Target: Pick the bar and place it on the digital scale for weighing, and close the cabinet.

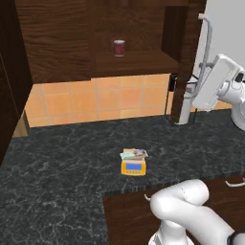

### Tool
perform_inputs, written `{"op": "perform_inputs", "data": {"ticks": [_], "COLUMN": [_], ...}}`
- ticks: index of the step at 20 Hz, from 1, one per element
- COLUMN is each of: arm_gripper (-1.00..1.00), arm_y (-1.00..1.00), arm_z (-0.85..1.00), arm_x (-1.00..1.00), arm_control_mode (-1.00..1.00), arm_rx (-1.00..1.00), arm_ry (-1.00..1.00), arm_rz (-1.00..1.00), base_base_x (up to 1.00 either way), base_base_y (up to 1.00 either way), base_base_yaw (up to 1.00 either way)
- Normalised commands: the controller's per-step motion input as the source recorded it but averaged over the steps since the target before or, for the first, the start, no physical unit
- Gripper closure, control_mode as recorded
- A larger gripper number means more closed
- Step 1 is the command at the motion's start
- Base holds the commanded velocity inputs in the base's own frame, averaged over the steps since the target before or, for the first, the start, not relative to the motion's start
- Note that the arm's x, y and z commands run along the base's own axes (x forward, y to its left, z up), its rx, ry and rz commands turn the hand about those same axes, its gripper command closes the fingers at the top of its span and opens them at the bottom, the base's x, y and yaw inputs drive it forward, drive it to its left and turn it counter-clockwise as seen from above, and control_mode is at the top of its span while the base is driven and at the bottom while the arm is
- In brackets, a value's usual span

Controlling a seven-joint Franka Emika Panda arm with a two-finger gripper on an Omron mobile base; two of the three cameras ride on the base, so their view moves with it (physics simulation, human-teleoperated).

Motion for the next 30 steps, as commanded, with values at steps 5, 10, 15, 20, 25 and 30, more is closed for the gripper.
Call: {"op": "perform_inputs", "data": {"ticks": [5,10,15,20,25,30], "arm_gripper": [-1.0,-1.0,-1.0,-1.0,-1.0,-1.0], "arm_y": [0.91,0.5,0.55,0.51,0.25,0.1], "arm_z": [0.04,0.0,0.0,-0.05,-0.03,0.0], "arm_x": [0.98,0.9,0.9,0.94,0.68,0.68], "arm_control_mode": [-1.0,-1.0,-1.0,-1.0,-1.0,-1.0], "arm_rx": [0.0,0.0,0.0,-0.01,-0.03,-0.01], "arm_ry": [0.04,0.11,0.11,0.12,0.0,0.0], "arm_rz": [-0.05,-0.12,-0.15,-0.14,-0.14,-0.17], "base_base_x": [0.0,0.0,0.0,0.0,0.0,0.0], "base_base_y": [0.0,0.0,0.0,0.0,0.0,0.0], "base_base_yaw": [0.0,0.0,0.0,0.0,0.0,0.0]}}
